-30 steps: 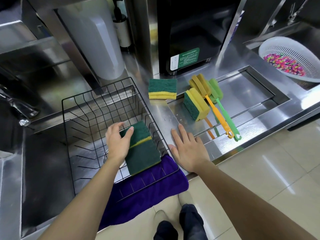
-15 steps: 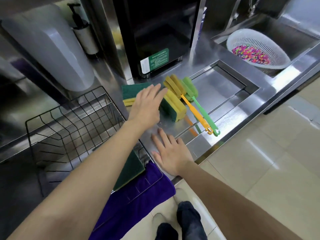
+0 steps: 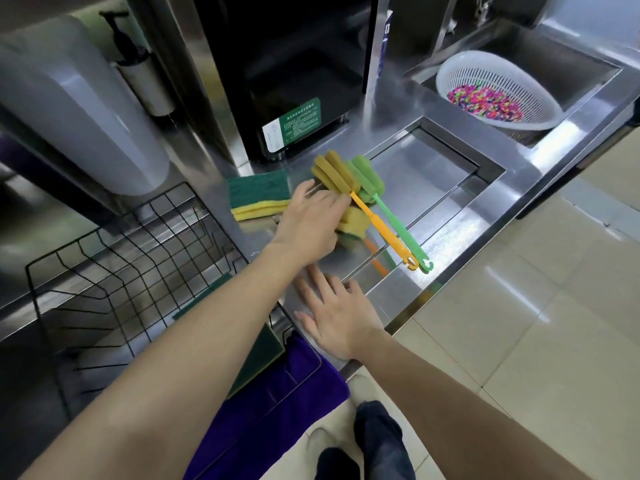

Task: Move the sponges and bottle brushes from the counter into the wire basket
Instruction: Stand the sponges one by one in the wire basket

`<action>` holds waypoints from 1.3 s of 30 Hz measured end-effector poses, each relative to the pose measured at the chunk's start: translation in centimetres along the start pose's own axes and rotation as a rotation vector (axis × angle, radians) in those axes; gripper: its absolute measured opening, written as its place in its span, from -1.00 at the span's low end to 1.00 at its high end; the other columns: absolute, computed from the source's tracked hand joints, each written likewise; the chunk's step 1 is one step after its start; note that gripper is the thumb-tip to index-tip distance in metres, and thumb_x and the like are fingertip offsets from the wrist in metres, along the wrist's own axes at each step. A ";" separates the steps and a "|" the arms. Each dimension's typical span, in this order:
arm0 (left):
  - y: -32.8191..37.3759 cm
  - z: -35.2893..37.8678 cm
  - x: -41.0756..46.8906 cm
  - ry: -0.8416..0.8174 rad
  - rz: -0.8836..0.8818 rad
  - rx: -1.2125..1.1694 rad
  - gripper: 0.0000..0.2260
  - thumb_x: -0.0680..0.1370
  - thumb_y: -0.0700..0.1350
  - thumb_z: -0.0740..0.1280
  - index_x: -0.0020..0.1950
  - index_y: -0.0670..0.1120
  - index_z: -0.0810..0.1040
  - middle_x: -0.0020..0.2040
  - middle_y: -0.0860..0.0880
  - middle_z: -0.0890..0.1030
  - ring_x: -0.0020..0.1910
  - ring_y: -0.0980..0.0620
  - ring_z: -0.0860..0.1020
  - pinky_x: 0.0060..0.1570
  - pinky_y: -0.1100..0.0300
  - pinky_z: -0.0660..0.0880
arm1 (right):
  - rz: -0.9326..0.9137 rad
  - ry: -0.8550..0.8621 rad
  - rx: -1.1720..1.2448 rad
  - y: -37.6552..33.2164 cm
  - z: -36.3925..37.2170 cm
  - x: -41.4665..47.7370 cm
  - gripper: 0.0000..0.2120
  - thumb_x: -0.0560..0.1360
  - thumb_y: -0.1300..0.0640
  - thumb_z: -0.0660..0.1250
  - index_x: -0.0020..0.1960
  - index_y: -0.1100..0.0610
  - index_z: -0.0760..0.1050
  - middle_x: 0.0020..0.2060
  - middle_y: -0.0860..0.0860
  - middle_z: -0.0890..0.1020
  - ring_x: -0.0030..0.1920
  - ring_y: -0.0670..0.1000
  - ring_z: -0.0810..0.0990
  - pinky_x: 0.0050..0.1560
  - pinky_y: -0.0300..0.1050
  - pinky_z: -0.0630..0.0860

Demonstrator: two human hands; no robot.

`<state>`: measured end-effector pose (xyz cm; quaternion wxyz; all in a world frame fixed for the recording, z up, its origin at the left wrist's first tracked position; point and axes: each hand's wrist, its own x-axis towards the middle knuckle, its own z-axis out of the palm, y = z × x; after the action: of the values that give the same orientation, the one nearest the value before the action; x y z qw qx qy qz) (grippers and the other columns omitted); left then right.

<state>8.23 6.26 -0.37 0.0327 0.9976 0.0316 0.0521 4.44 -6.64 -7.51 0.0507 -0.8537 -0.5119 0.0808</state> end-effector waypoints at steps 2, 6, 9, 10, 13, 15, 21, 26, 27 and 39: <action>-0.2 -1.1 -0.5 0.085 -0.154 -0.159 -0.67 0.45 -0.06 0.33 0.16 -0.12 0.38 0.09 -0.08 0.57 0.20 -0.09 0.45 0.35 0.08 0.02 | 0.000 -0.005 0.000 0.0 -0.1 0.0 -0.44 0.54 -0.16 -0.12 0.38 0.14 0.27 0.35 0.21 0.37 0.09 0.21 0.46 -0.06 0.11 0.42; -1.2 -3.3 -2.6 0.221 -0.445 -0.612 -0.64 0.44 0.04 0.38 0.15 -0.07 0.40 0.03 -0.01 0.58 0.08 -0.06 0.51 0.28 0.01 0.31 | -0.003 -0.011 -0.009 0.0 0.1 0.0 -0.45 0.55 -0.15 -0.13 0.37 0.14 0.25 0.35 0.21 0.35 0.06 0.21 0.47 -0.07 0.09 0.44; -2.7 -4.5 -5.1 0.306 -0.619 -0.906 -0.68 0.45 -0.01 0.39 0.15 -0.05 0.43 -0.03 0.08 0.56 -0.03 0.09 0.53 0.06 0.16 0.50 | -0.005 -0.021 -0.033 0.1 0.2 -0.1 -0.44 0.56 -0.15 -0.18 0.38 0.14 0.26 0.36 0.21 0.36 0.07 0.20 0.47 -0.08 0.08 0.46; -3.3 -4.6 -5.8 0.335 -0.673 -0.970 -0.69 0.47 -0.04 0.38 0.17 -0.06 0.45 -0.04 0.10 0.56 -0.06 0.15 0.53 0.02 0.24 0.50 | 0.001 -0.025 -0.032 0.2 0.2 -0.1 -0.44 0.56 -0.15 -0.19 0.38 0.14 0.26 0.36 0.21 0.36 0.08 0.21 0.47 -0.07 0.09 0.46; -6.2 -4.6 -8.7 0.431 -0.833 -1.073 -0.73 0.51 -0.11 0.33 0.21 -0.06 0.50 0.13 -0.04 0.57 0.07 0.06 0.55 0.13 0.16 0.49 | -0.005 -0.032 -0.027 0.1 0.1 -0.1 -0.45 0.55 -0.14 -0.15 0.39 0.13 0.24 0.38 0.22 0.33 0.12 0.22 0.46 -0.04 0.13 0.47; -8.2 -4.5 -10.7 0.454 -0.908 -1.056 -0.72 0.54 -0.11 0.28 0.25 -0.05 0.50 0.25 -0.13 0.51 0.17 -0.01 0.51 0.18 0.11 0.45 | -0.009 -0.035 -0.027 0.0 0.1 -0.1 -0.46 0.56 -0.13 -0.14 0.40 0.14 0.21 0.39 0.21 0.31 0.14 0.23 0.45 -0.01 0.15 0.47; -13.5 -5.0 -15.9 0.530 -1.012 -0.857 -0.72 0.58 -0.16 0.20 0.29 -0.08 0.43 0.15 -0.06 0.52 0.13 -0.04 0.48 0.21 0.01 0.41 | -0.019 -0.044 -0.042 -0.1 0.0 0.0 -0.48 0.58 -0.14 -0.11 0.45 0.11 0.12 0.43 0.20 0.24 0.23 0.22 0.39 0.09 0.19 0.44; -14.6 -2.9 -17.4 0.179 -1.023 -0.707 -0.73 0.60 -0.14 0.17 0.30 -0.03 0.41 0.16 -0.08 0.49 0.10 -0.10 0.45 0.11 -0.02 0.41 | -0.001 -0.075 -0.045 -0.1 -0.1 0.0 -0.46 0.57 -0.15 -0.13 0.44 0.11 0.14 0.42 0.20 0.26 0.22 0.23 0.40 0.08 0.19 0.45; -14.6 -2.5 -17.3 0.167 -1.029 -0.702 -0.73 0.60 -0.14 0.18 0.29 -0.03 0.43 0.18 -0.12 0.51 0.12 -0.13 0.47 0.13 -0.03 0.42 | 0.002 -0.082 -0.041 -0.2 -0.2 0.0 -0.46 0.57 -0.15 -0.14 0.44 0.11 0.14 0.42 0.20 0.26 0.22 0.23 0.40 0.08 0.19 0.45; -14.6 0.9 -16.3 0.151 -1.047 -0.765 -0.80 0.61 -0.24 0.10 -0.02 -0.04 0.50 0.06 -0.08 0.51 0.03 -0.05 0.44 -0.05 0.06 0.36 | 0.017 -0.110 -0.023 -0.2 0.0 0.1 -0.41 0.56 -0.20 -0.24 0.45 0.09 0.13 0.43 0.18 0.24 0.27 0.22 0.39 0.14 0.19 0.44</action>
<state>-8.75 19.68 -3.95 0.4040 0.7620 0.4948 0.1067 4.33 -6.43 -7.48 0.0121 -0.8529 -0.5075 0.1221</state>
